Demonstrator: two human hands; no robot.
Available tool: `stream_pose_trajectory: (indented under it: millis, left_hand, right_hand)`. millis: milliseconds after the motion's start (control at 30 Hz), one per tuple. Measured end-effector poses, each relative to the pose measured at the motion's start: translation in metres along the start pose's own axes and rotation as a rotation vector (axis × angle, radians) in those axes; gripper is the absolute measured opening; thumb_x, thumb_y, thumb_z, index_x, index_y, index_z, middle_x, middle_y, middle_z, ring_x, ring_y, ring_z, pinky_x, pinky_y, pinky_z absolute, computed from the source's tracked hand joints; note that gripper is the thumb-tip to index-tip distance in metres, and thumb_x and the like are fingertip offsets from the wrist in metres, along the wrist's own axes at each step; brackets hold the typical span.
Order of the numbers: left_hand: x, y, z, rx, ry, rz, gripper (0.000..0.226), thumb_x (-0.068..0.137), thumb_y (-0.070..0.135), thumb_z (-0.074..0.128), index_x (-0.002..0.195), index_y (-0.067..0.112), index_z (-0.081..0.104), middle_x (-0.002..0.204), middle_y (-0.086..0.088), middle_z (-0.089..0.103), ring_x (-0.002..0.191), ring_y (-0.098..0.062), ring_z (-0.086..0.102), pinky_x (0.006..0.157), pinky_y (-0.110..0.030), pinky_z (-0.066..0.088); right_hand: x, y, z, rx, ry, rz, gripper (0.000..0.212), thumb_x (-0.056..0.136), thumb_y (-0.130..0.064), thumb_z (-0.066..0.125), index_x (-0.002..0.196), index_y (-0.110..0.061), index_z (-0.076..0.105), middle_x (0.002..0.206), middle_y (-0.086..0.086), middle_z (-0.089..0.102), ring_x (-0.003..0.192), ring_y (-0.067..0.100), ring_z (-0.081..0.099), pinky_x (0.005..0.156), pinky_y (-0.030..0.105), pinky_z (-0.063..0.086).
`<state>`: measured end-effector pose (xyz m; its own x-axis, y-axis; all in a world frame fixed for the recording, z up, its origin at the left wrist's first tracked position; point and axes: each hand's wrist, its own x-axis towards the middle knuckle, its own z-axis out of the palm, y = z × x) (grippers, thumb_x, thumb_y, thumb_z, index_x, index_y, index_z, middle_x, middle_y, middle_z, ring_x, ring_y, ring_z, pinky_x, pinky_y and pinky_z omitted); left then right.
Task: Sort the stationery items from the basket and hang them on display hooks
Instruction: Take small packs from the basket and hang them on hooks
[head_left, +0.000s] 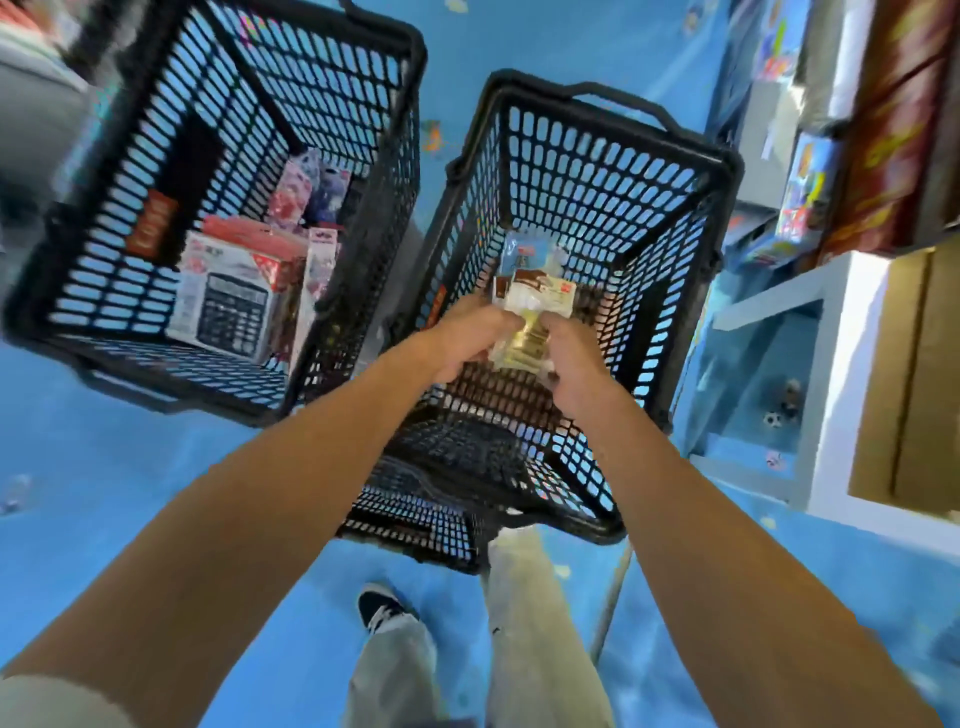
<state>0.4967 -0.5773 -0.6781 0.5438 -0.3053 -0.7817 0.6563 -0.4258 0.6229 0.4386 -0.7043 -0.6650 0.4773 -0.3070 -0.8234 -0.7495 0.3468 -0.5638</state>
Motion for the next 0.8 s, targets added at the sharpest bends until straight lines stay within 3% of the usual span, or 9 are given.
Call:
stream_pose_trajectory:
  millis: [67, 100, 167, 233, 300, 400, 533, 633, 800]
  left_hand:
    - [-0.033, -0.008, -0.013, 0.032, 0.023, 0.042, 0.073, 0.07, 0.035, 0.072, 0.135, 0.006, 0.061, 0.127, -0.021, 0.067, 0.106, -0.027, 0.068, 0.09, -0.04, 0.055]
    - [-0.05, -0.013, -0.018, 0.026, 0.028, 0.044, 0.08, 0.068, 0.04, 0.074, 0.139, 0.006, 0.058, 0.132, -0.019, 0.065, 0.118, -0.031, 0.064, 0.103, -0.048, 0.052]
    - [-0.086, -0.024, -0.027, -0.033, 0.02, 0.041, 0.085, 0.066, 0.043, 0.075, 0.142, 0.011, 0.054, 0.135, -0.012, 0.065, 0.123, -0.031, 0.062, 0.109, -0.053, 0.049]
    - [-0.12, -0.039, -0.037, -0.096, 0.022, 0.042, 0.078, 0.067, 0.042, 0.075, 0.138, 0.015, 0.055, 0.129, -0.009, 0.068, 0.118, -0.028, 0.066, 0.1, -0.05, 0.056]
    - [-0.155, -0.056, -0.05, -0.166, 0.019, 0.048, 0.068, 0.074, 0.038, 0.076, 0.135, 0.016, 0.056, 0.126, -0.01, 0.069, 0.114, -0.03, 0.068, 0.079, -0.043, 0.062]
    - [-0.209, -0.086, -0.072, -0.247, 0.016, 0.054, 0.041, 0.086, 0.03, 0.074, 0.123, 0.017, 0.062, 0.109, -0.009, 0.075, 0.096, -0.027, 0.074, 0.063, -0.037, 0.061]
    - [-0.277, -0.138, -0.103, -0.268, 0.076, 0.055, 0.028, 0.082, 0.032, 0.066, 0.108, 0.019, 0.067, 0.088, -0.003, 0.077, 0.091, -0.026, 0.073, 0.074, -0.04, 0.062]
    - [-0.325, -0.188, -0.126, -0.364, 0.138, 0.063, 0.018, 0.086, 0.029, 0.062, 0.101, 0.022, 0.067, 0.078, 0.001, 0.077, 0.083, -0.021, 0.073, 0.074, -0.038, 0.06]
    - [-0.406, -0.276, -0.159, -0.506, 0.272, 0.062, 0.02, 0.093, 0.02, 0.07, 0.112, 0.021, 0.066, 0.093, -0.003, 0.078, 0.086, -0.023, 0.074, 0.079, -0.042, 0.06]
  right_hand:
    - [-0.031, 0.008, 0.007, 0.001, -0.038, -0.025, 0.018, 0.103, -0.022, 0.051, 0.113, -0.016, 0.065, 0.091, 0.005, 0.069, 0.07, 0.019, 0.065, 0.061, 0.025, 0.044]
    - [-0.048, 0.013, 0.01, -0.006, -0.055, -0.038, 0.019, 0.105, -0.024, 0.049, 0.113, -0.018, 0.065, 0.088, 0.002, 0.071, 0.068, 0.016, 0.067, 0.06, 0.022, 0.046]
    - [-0.083, 0.022, 0.016, -0.018, -0.092, -0.068, 0.017, 0.106, -0.024, 0.048, 0.107, -0.019, 0.064, 0.076, -0.004, 0.073, 0.057, 0.009, 0.069, 0.049, 0.018, 0.048]
    - [-0.12, 0.032, 0.024, -0.032, -0.135, -0.101, 0.016, 0.106, -0.021, 0.048, 0.1, -0.02, 0.063, 0.068, -0.006, 0.073, 0.053, 0.005, 0.069, 0.044, 0.017, 0.048]
    - [-0.155, 0.043, 0.036, -0.089, -0.165, -0.131, 0.017, 0.105, -0.019, 0.047, 0.097, -0.022, 0.062, 0.065, -0.009, 0.072, 0.056, 0.005, 0.069, 0.051, 0.019, 0.05]
    - [-0.201, 0.066, 0.058, -0.198, -0.214, -0.147, 0.014, 0.103, -0.016, 0.049, 0.098, -0.022, 0.061, 0.081, -0.002, 0.068, 0.071, 0.012, 0.067, 0.066, 0.028, 0.05]
    - [-0.259, 0.108, 0.095, -0.327, -0.339, -0.176, 0.017, 0.101, -0.008, 0.053, 0.104, -0.019, 0.066, 0.077, -0.005, 0.07, 0.065, 0.009, 0.068, 0.064, 0.028, 0.05]
    - [-0.294, 0.145, 0.126, -0.449, -0.446, -0.196, 0.024, 0.102, -0.009, 0.052, 0.122, -0.016, 0.064, 0.096, -0.001, 0.07, 0.082, 0.012, 0.066, 0.068, 0.029, 0.048]
    - [-0.353, 0.2, 0.178, -0.613, -0.642, -0.194, 0.021, 0.104, -0.015, 0.054, 0.114, -0.027, 0.067, 0.1, -0.009, 0.074, 0.087, 0.009, 0.068, 0.071, 0.026, 0.05]
